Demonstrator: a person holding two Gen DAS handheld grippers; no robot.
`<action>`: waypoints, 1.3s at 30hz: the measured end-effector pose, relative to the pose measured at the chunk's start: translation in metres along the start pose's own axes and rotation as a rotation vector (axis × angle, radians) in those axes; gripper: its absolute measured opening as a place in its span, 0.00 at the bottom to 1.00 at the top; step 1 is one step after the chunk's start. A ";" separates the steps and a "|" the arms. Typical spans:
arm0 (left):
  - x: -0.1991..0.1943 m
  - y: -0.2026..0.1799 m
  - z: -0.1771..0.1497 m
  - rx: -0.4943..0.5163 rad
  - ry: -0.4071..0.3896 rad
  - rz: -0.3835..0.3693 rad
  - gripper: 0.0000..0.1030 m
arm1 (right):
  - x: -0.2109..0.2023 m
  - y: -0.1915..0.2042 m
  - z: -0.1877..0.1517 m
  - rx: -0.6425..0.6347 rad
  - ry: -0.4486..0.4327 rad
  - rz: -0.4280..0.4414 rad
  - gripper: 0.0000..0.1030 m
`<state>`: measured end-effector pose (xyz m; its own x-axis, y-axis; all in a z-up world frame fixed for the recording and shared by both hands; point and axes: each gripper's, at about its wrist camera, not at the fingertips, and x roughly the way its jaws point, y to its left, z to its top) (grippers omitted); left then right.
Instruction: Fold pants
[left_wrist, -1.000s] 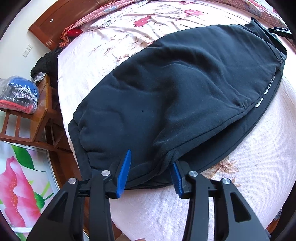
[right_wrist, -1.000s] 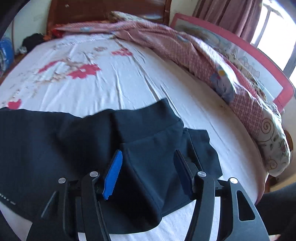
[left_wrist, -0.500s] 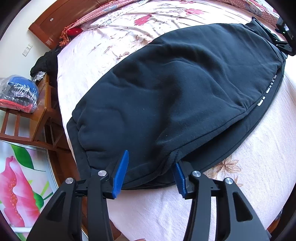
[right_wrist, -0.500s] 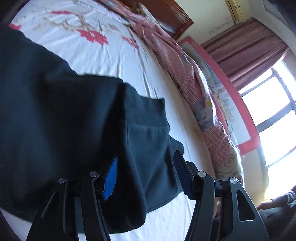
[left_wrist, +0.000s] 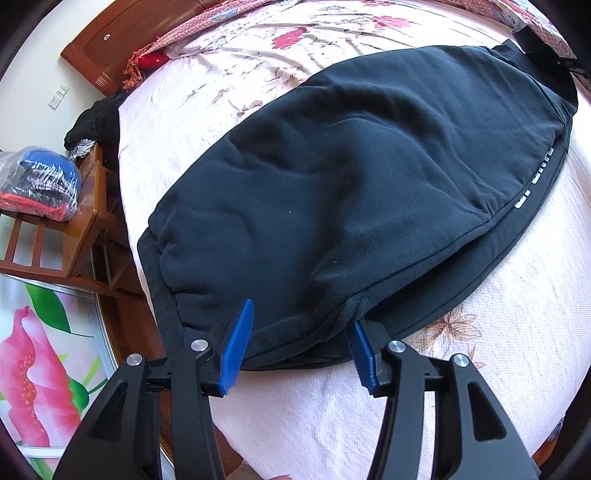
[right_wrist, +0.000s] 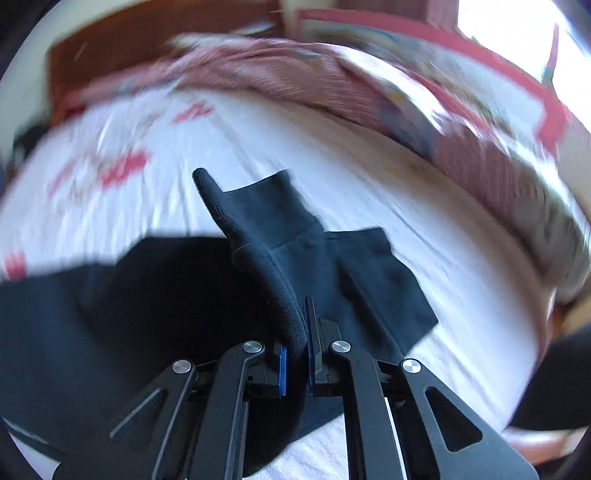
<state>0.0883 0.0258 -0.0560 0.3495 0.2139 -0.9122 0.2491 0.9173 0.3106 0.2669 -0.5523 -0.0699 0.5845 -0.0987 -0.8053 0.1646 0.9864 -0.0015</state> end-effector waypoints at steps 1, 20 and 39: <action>0.000 0.000 0.000 0.000 0.000 0.002 0.49 | -0.001 -0.010 0.000 0.053 -0.002 0.027 0.06; -0.006 0.006 -0.010 -0.057 -0.023 0.000 0.50 | 0.037 -0.086 -0.035 0.504 0.120 0.223 0.17; -0.026 0.056 -0.054 -0.232 -0.161 -0.026 0.74 | -0.016 -0.016 -0.084 0.547 0.179 0.415 0.60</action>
<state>0.0443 0.0896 -0.0295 0.4898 0.1502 -0.8588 0.0534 0.9780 0.2015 0.1881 -0.5556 -0.1067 0.5532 0.3406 -0.7602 0.3595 0.7256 0.5867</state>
